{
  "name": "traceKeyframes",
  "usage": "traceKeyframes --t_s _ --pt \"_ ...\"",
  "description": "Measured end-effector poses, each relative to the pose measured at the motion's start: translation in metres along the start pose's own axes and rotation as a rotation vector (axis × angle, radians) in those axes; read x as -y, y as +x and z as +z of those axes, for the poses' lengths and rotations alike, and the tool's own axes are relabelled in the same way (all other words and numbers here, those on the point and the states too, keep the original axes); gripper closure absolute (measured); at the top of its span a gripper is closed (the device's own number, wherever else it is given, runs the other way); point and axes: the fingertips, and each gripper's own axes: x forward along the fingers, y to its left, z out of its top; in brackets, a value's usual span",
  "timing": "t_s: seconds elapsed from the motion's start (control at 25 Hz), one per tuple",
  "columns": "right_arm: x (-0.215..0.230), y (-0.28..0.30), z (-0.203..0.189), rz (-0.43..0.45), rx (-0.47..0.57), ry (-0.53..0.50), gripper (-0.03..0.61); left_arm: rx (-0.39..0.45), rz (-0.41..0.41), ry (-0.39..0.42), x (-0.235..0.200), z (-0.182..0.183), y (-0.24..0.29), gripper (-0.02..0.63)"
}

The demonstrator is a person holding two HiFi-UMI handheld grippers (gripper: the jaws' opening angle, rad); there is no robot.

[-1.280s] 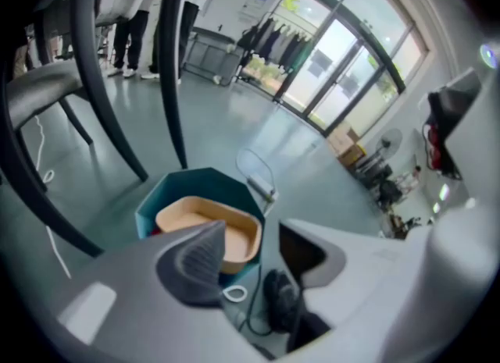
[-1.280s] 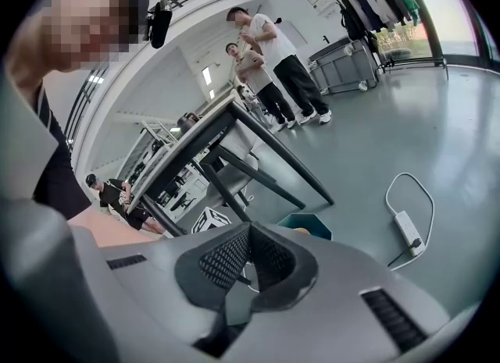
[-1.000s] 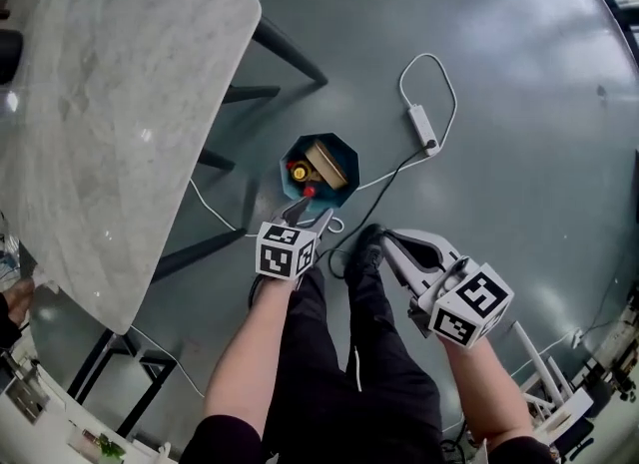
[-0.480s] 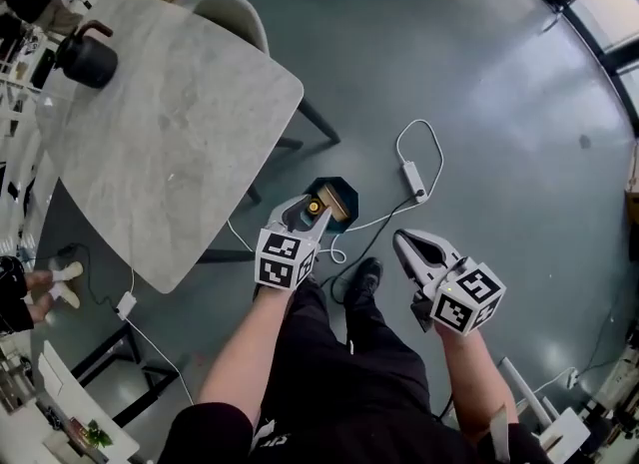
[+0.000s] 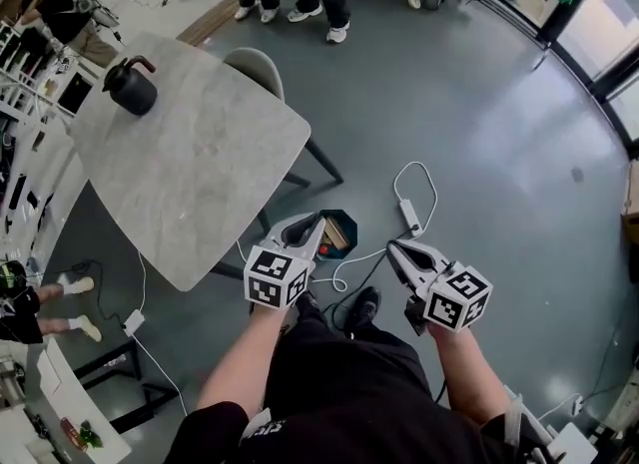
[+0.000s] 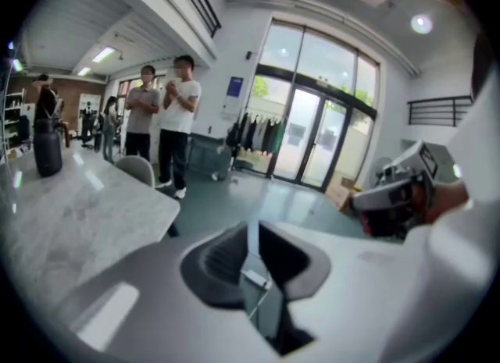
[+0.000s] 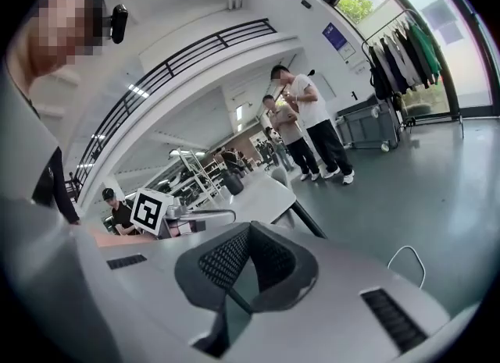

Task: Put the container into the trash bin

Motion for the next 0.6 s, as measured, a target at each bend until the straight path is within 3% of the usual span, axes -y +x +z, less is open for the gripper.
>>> traceKeyframes --t_s 0.36,0.52,0.6 --pt "0.003 -0.029 0.039 -0.016 0.077 -0.027 0.587 0.111 -0.080 -0.030 0.038 0.057 -0.042 0.603" --pt "0.006 -0.043 0.053 -0.035 0.115 -0.038 0.588 0.141 -0.038 0.034 0.039 0.076 -0.054 0.604" --pt "0.006 -0.049 0.059 -0.038 0.128 -0.054 0.588 0.178 -0.033 0.026 0.039 0.090 -0.061 0.604"
